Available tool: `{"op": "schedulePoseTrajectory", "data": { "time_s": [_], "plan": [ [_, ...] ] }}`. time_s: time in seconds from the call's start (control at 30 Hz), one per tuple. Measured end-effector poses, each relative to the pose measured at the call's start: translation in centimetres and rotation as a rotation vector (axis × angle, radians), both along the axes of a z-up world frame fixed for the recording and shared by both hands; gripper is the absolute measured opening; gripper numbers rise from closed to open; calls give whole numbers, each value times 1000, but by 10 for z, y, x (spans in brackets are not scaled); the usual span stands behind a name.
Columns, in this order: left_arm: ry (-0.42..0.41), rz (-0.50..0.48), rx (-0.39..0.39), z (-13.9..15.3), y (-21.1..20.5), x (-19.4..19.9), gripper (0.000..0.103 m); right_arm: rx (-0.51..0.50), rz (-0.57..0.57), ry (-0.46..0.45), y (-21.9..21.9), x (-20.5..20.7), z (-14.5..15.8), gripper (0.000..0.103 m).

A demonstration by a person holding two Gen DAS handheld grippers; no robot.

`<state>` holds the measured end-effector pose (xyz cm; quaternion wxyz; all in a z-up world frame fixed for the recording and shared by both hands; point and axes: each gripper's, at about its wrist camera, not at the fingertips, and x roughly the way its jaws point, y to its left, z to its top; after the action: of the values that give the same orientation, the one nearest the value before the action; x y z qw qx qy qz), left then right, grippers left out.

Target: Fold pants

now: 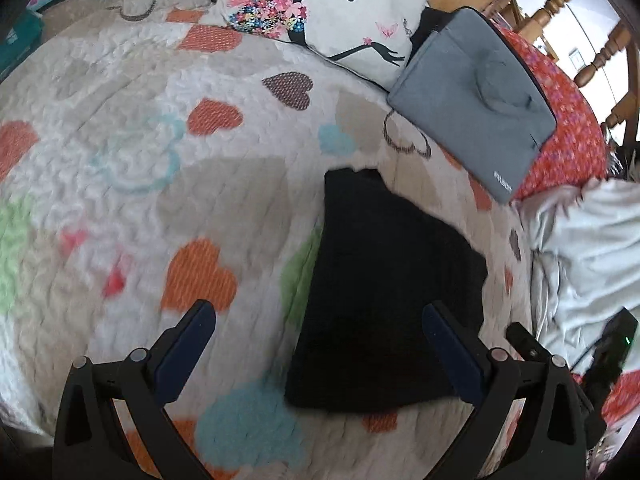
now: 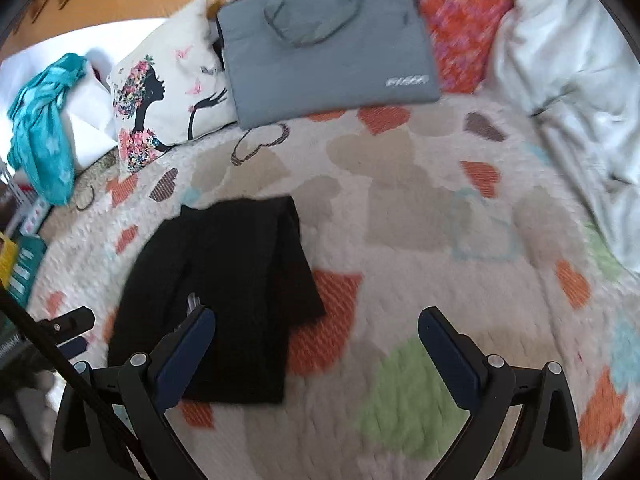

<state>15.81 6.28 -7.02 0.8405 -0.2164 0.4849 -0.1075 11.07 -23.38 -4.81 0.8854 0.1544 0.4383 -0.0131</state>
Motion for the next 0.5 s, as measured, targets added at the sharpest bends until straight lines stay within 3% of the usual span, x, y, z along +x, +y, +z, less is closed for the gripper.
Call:
{"op": "schedulePoseTrajectory", "data": {
  "time_s": [0.13, 0.2, 0.23, 0.37, 0.43, 0.5],
  "plan": [
    [83, -84, -5, -27, -23, 40, 101, 113, 53, 79, -3, 49, -23, 100],
    [116, -122, -9, -42, -33, 51, 91, 206, 63, 96, -6, 59, -38, 100],
    [122, -131, 10, -46, -38, 53, 91, 245, 65, 100, -6, 60, -45, 99],
    [91, -150, 45, -47, -47, 55, 91, 365, 122, 122, 1, 68, -59, 97],
    [101, -150, 16, -51, -44, 58, 93, 374, 160, 111, 8, 72, -61, 98],
    [92, -154, -35, -55, -40, 60, 103, 376, 167, 97, 12, 73, -65, 99]
  ]
}}
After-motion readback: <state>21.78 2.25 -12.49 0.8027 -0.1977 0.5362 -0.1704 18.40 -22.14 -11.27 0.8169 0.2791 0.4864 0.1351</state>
